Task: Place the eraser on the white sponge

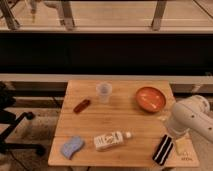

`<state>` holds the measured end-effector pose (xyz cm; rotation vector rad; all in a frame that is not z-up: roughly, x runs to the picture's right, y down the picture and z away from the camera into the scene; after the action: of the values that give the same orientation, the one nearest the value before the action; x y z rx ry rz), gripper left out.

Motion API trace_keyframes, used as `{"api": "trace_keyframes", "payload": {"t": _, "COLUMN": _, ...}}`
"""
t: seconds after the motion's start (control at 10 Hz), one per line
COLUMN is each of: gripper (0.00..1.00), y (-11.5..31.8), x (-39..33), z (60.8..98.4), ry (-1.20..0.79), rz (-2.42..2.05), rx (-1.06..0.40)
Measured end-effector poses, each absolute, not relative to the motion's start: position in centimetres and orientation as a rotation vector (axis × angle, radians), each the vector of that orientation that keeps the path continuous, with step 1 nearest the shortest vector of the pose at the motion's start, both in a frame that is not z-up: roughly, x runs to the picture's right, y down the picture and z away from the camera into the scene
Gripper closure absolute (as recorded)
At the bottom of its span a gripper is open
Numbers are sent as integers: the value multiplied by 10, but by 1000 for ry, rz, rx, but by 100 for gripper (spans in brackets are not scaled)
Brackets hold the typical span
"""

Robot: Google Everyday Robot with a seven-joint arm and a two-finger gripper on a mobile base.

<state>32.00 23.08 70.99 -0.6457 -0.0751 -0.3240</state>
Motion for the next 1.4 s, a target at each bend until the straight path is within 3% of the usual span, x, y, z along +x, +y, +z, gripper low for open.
{"api": "trace_keyframes", "payload": {"t": 1.4, "gripper": 0, "y": 297, "x": 331, "z": 750, "ry": -148, "rz": -448, "rx": -694}}
